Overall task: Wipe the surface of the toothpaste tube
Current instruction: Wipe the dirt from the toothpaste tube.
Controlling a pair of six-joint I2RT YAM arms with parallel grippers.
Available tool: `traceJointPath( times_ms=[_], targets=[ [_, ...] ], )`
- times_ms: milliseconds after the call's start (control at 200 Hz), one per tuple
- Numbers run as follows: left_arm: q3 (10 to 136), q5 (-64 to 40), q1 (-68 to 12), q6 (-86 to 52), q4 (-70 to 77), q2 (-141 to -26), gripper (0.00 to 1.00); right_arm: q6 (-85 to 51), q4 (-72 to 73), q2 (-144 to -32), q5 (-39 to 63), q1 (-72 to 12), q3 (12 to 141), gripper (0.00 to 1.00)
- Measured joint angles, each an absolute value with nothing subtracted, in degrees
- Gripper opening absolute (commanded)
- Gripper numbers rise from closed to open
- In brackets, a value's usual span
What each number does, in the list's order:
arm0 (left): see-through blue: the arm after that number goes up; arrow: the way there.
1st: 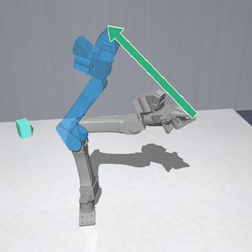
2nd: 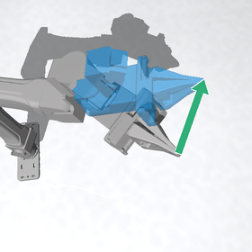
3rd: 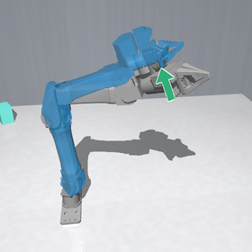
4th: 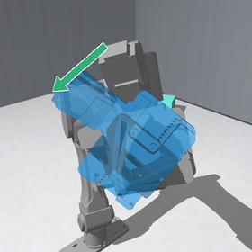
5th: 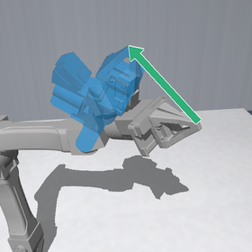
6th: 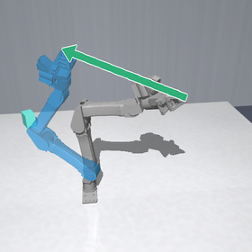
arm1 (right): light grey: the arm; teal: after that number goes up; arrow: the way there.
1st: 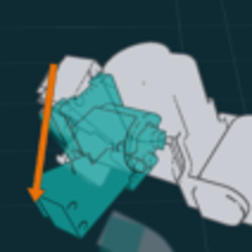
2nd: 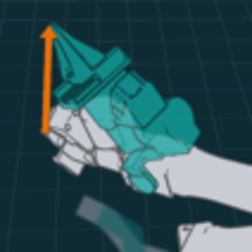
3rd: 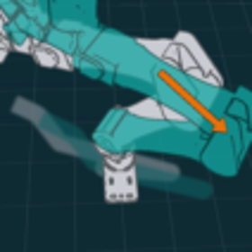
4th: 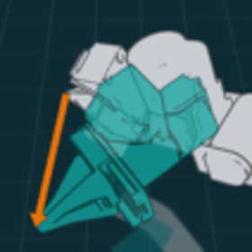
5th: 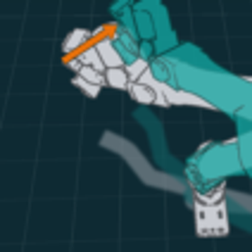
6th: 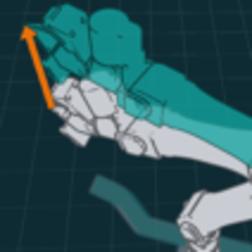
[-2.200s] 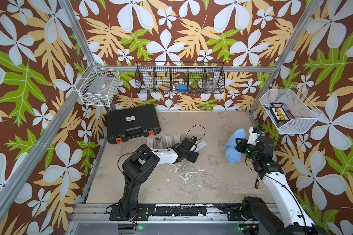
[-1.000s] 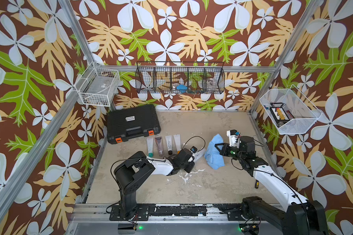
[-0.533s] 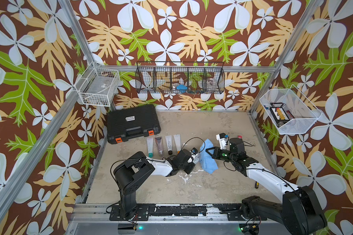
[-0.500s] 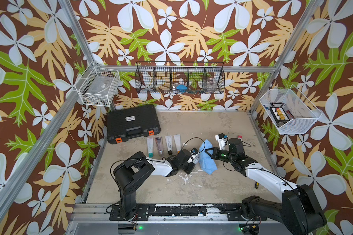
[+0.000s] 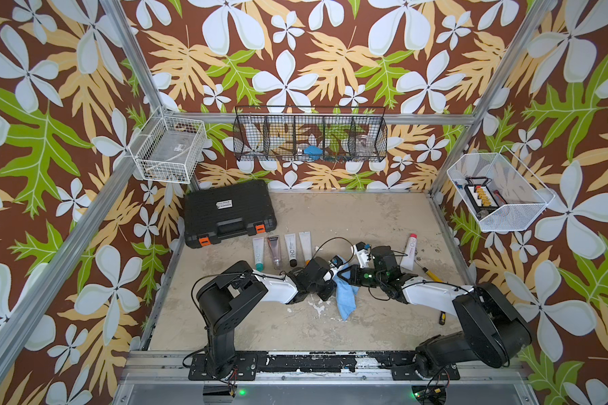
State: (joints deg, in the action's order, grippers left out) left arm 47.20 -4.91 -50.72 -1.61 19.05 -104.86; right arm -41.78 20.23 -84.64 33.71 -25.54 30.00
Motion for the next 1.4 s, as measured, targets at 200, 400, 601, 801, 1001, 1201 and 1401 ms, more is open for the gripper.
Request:
traceJointPath(
  times_ms=[200, 400, 601, 801, 1001, 1201, 1401],
  targets=[
    [47.1, -5.2, -50.7, -1.4, 19.1, -104.9, 0.17, -40.9, 21.4, -87.1, 31.7, -26.0, 30.0, 0.00],
    [46.8, -5.3, -50.7, -1.4, 18.9, -104.3, 0.17, -37.5, 20.1, -87.5, 26.9, -26.0, 31.1, 0.00],
    [46.5, -5.7, -50.7, -1.4, 18.7, -104.0, 0.17, -32.9, 16.6, -86.0, 21.0, -22.1, 31.1, 0.00],
    [46.5, -6.3, -50.7, -1.4, 18.7, -103.9, 0.17, -28.1, 13.3, -83.8, 17.5, -14.2, 29.8, 0.00],
    [46.5, -6.5, -50.7, -1.4, 18.7, -103.9, 0.17, -26.6, 13.8, -83.6, 20.3, -14.0, 28.9, 0.00],
    [46.5, -6.5, -50.7, -1.4, 18.7, -103.7, 0.16, -26.8, 14.9, -83.7, 22.4, -18.2, 28.9, 0.00],
    [46.5, -6.5, -50.7, -1.4, 18.6, -103.8, 0.16, -28.5, 17.5, -84.1, 22.6, -25.7, 29.0, 0.00]
  ],
)
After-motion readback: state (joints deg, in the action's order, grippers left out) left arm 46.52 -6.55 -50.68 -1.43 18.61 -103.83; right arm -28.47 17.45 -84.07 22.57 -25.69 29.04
